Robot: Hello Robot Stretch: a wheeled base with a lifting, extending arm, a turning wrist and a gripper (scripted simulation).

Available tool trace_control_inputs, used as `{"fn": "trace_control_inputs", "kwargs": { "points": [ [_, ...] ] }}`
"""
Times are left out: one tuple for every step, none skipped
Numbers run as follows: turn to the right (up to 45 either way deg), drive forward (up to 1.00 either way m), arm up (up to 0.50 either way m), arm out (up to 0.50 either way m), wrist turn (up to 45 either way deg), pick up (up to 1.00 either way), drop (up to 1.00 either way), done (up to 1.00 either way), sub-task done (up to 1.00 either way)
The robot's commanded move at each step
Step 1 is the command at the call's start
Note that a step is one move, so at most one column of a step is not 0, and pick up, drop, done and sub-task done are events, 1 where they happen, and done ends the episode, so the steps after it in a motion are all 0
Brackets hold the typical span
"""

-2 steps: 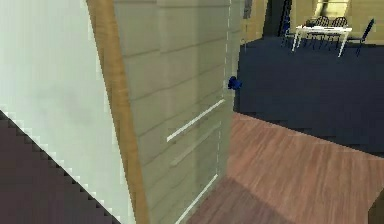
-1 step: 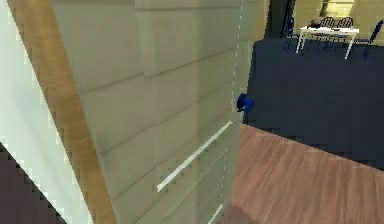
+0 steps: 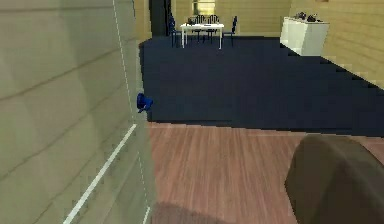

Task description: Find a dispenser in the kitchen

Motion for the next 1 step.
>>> {"fn": "trace_control_inputs", "kwargs": {
  "points": [
    [3.0,0.0,0.0,0.0,0.0,0.0,0.0,0.0,0.0]
  ]
}}
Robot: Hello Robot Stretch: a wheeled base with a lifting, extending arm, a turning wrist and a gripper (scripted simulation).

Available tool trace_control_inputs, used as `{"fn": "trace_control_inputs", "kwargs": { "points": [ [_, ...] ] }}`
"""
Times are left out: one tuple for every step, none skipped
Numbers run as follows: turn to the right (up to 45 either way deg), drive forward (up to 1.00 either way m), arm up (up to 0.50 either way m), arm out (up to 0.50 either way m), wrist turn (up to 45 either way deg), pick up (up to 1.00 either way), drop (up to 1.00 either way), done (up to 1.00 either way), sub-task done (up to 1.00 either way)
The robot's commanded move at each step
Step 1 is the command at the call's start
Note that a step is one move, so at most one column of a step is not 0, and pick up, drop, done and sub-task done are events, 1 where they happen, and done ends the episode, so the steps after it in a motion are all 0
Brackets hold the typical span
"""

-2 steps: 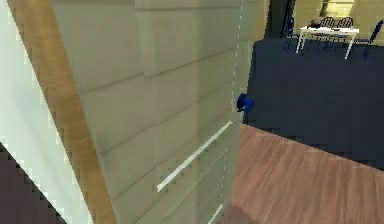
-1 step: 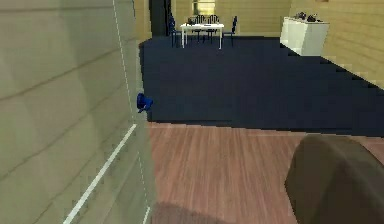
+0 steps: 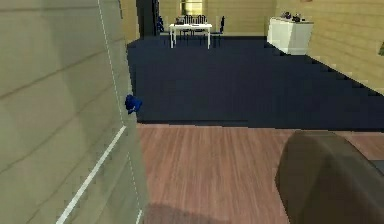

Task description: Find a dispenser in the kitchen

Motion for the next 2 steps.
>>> {"fn": "trace_control_inputs", "kwargs": {
  "points": [
    [0.0,0.45,0.0,0.0,0.0,0.0,0.0,0.0,0.0],
    [18.0,0.0,0.0,0.0,0.0,0.0,0.0,0.0,0.0]
  ]
}}
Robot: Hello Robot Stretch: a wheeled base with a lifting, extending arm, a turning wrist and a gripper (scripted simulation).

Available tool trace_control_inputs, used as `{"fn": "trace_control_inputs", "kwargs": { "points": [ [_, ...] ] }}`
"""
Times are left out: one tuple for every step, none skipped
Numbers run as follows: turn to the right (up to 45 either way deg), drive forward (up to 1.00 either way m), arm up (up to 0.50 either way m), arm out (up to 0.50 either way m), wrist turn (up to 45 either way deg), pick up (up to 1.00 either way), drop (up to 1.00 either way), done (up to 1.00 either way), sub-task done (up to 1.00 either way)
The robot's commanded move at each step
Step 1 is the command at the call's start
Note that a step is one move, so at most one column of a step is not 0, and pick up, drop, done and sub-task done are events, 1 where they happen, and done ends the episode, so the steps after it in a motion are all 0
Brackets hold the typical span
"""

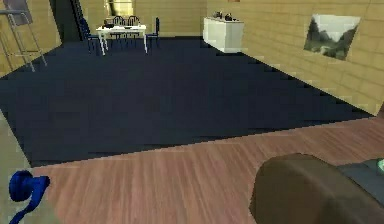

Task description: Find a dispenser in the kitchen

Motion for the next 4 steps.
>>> {"fn": "trace_control_inputs", "kwargs": {
  "points": [
    [0.0,1.0,0.0,0.0,0.0,0.0,0.0,0.0,0.0],
    [18.0,0.0,0.0,0.0,0.0,0.0,0.0,0.0,0.0],
    [0.0,0.1,0.0,0.0,0.0,0.0,0.0,0.0,0.0],
    [-12.0,0.0,0.0,0.0,0.0,0.0,0.0,0.0,0.0]
  ]
}}
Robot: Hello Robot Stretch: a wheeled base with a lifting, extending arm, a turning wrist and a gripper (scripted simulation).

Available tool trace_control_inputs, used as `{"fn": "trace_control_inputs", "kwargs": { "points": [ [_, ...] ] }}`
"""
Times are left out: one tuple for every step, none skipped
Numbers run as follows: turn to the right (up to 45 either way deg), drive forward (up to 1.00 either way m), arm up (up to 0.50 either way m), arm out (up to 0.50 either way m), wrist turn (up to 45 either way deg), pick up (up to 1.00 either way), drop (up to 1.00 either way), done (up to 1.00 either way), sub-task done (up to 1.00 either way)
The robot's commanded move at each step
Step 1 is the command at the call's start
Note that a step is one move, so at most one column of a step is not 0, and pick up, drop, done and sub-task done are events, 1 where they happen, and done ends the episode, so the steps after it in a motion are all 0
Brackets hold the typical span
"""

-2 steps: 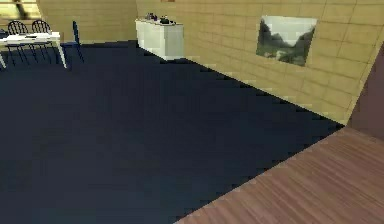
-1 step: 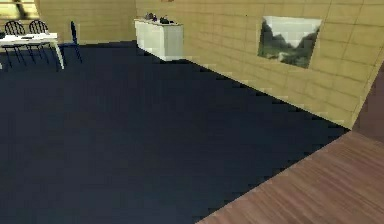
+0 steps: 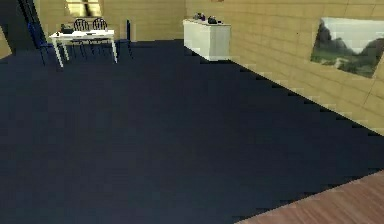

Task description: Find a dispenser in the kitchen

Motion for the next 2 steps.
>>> {"fn": "trace_control_inputs", "kwargs": {
  "points": [
    [0.0,1.0,0.0,0.0,0.0,0.0,0.0,0.0,0.0],
    [0.0,1.0,0.0,0.0,0.0,0.0,0.0,0.0,0.0]
  ]
}}
